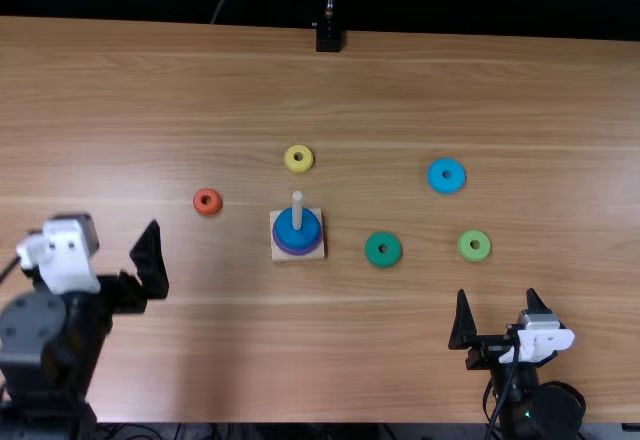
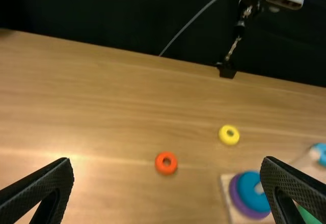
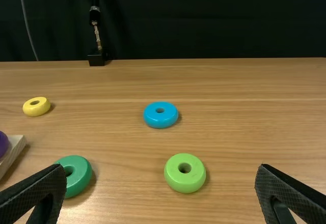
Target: Build the Hanoi tower: stack the rings onto the peg from bottom to top in this color order: purple, dark blue, light blue, dark green, light green, yellow, orange.
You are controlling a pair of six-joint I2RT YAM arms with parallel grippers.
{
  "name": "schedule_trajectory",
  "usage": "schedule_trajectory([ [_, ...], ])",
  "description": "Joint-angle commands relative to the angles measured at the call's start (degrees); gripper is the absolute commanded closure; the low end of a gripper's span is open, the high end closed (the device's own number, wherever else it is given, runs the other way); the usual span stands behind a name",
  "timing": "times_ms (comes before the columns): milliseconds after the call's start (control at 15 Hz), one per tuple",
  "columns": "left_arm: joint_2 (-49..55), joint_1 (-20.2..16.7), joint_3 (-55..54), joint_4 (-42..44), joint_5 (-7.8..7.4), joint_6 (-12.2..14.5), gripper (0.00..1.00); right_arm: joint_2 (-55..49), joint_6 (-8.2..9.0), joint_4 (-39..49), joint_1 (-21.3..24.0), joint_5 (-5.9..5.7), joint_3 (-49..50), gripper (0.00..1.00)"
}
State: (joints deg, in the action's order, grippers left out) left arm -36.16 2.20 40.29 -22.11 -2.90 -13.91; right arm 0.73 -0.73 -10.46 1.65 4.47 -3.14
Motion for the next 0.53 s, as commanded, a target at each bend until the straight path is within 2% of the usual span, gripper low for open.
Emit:
schedule_trajectory([
  [0, 6.54, -0.35, -8.39, 1.86, 1.10, 1.99, 0.00, -0.73, 0.31, -4.69, 0.37, 0.80, 2.43, 0.00],
  [133, 19.02, 0.53, -19.81, 5.76, 1.42, 5.26, 0.00, -0.73, 0.42, -4.69, 0.37, 0.80, 2.43, 0.00],
  [200, 23.33, 1.06, -23.15, 6.39, 2.90, 5.58, 0.00, -0.73, 0.31, -4.69, 0.37, 0.80, 2.43, 0.00],
  [267, 26.14, 1.06, -25.62, 6.08, 6.48, 5.47, 0.00, -0.73, 0.42, -4.69, 0.37, 0.80, 2.43, 0.00],
  [333, 28.25, 1.06, -28.08, 6.18, 8.59, 5.58, 0.00, -0.73, 0.42, -4.69, 0.37, 0.80, 2.43, 0.00],
  [467, 31.86, 0.79, -31.33, 6.29, 8.17, 5.47, 0.00, -0.73, 0.31, -4.69, 0.37, 0.80, 2.43, 0.00],
])
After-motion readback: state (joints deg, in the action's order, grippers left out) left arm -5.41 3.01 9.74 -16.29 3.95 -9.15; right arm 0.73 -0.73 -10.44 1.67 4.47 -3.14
